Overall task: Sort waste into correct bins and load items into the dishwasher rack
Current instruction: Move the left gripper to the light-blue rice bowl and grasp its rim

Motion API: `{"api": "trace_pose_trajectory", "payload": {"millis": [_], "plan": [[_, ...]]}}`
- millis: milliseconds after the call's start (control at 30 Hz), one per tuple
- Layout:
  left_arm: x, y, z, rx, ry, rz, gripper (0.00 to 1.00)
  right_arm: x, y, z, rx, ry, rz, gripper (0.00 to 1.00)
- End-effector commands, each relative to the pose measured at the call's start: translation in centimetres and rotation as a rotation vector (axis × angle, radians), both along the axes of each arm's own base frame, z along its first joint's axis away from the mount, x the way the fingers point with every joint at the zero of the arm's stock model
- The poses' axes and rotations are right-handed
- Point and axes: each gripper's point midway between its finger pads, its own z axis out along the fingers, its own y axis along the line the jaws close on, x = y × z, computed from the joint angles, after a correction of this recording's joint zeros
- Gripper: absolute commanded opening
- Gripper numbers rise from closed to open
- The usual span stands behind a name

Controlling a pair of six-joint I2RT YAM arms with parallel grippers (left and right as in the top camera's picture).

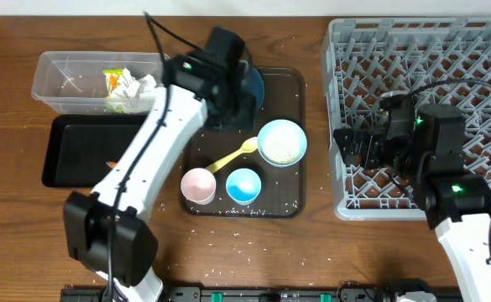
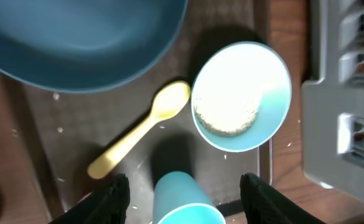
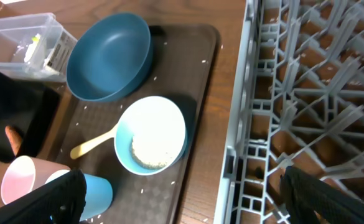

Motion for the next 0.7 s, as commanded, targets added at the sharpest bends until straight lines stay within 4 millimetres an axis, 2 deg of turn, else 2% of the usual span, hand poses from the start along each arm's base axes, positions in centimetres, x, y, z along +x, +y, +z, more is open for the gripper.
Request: {"api": "trace_pose_trajectory", "payload": {"millis": [0,100,267,400,533,667], "plan": [[-0.9,-0.7,-1.9,0.018,0.036,0.02,0.6,0.4,-0.5,0.8,-0.044,-0.032,-0.012,0.97],[-1.8,-3.1,-2.6,0.008,0.015,-0.044,0.59,0.8,-1.6,0.8,-0.071,-0.038,-0.058,0.99],[-3.0,-8.5,-3.5,0.039,-0.113,-0.217,0.6,1.0,-3.7,0.7,-0.07,-0.028,-0.122,0.99],[-4.1,-11.3,-5.8,0.099,-0.15,-0.389,0.61,0.8,-4.5,0.3,-0.06,-0.005,-0.14,0.99],[-4.6,-12.4,-8.7,0.135,-0.126,-0.48,0.6,0.4,-4.6,-0.1,-0.063,0.019,-0.141,0.99],[-4.4,-12.6,-10.4,0.153,-0.115,-0.516,0.59,0.3,-4.6,-0.2,-0.063,0.026,-0.141,0.99]]}}
